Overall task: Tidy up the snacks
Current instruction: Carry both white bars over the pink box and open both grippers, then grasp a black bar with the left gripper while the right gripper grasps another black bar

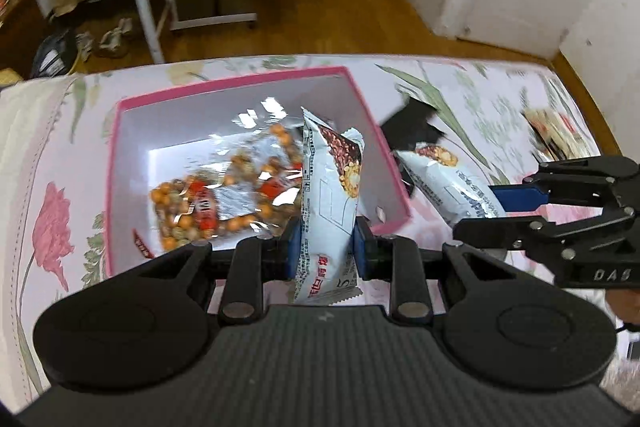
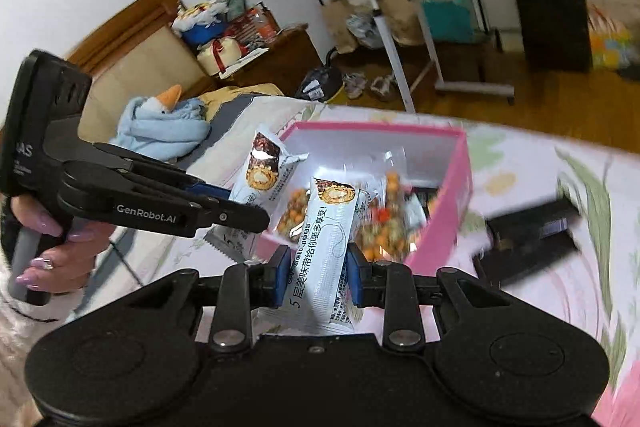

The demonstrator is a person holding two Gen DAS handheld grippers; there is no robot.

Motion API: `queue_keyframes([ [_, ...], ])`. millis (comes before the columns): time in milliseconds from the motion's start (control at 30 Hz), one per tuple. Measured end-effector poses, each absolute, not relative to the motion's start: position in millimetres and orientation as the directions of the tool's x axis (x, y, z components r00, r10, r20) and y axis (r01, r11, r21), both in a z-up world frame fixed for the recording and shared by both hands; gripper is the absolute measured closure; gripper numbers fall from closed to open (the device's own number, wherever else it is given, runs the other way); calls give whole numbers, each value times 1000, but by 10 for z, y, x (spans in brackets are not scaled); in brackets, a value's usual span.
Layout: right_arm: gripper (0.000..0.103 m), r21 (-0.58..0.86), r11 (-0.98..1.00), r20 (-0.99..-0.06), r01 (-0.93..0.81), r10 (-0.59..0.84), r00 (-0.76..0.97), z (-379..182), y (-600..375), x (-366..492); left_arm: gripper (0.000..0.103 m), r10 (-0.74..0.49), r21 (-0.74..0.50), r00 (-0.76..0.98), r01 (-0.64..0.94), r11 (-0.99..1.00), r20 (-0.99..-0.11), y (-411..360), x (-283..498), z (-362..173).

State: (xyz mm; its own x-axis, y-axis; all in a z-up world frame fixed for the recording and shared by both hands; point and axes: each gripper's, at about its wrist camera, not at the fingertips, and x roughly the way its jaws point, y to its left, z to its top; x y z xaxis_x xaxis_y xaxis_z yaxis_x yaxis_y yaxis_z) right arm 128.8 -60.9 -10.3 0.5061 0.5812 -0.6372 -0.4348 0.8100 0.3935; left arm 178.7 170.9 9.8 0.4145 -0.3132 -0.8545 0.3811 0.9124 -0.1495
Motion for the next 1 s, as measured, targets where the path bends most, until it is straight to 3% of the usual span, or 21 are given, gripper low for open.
queue_keyframes([
  [300,69,165,845,-707,-509,461,536,-433,-44,1735,77,-147,-44,471,223,974,-870,1915,2231,-415],
  [467,70,101,850,-726,-517,418,546,-644,136,1861,77,-141,-70,418,181,981,-898,1957,2385,-741],
  [567,68,100,858,-731,-504,407,548,-736,163,1884,77,-151,-81,395,188,979,-906,1948,2408,-875],
  [667,51,115,875,-701,-471,407,585,-728,102,1843,72,-211,-135,390,213,968,-896,1925,2337,-891],
  [767,50,180,873,-662,-454,449,600,-598,-107,1729,62,-210,-116,417,241,964,-884,1878,2237,-813],
  [1000,49,208,908,-629,-363,408,661,-358,-910,1427,62,-255,-77,481,358,931,-839,1624,1922,-340],
])
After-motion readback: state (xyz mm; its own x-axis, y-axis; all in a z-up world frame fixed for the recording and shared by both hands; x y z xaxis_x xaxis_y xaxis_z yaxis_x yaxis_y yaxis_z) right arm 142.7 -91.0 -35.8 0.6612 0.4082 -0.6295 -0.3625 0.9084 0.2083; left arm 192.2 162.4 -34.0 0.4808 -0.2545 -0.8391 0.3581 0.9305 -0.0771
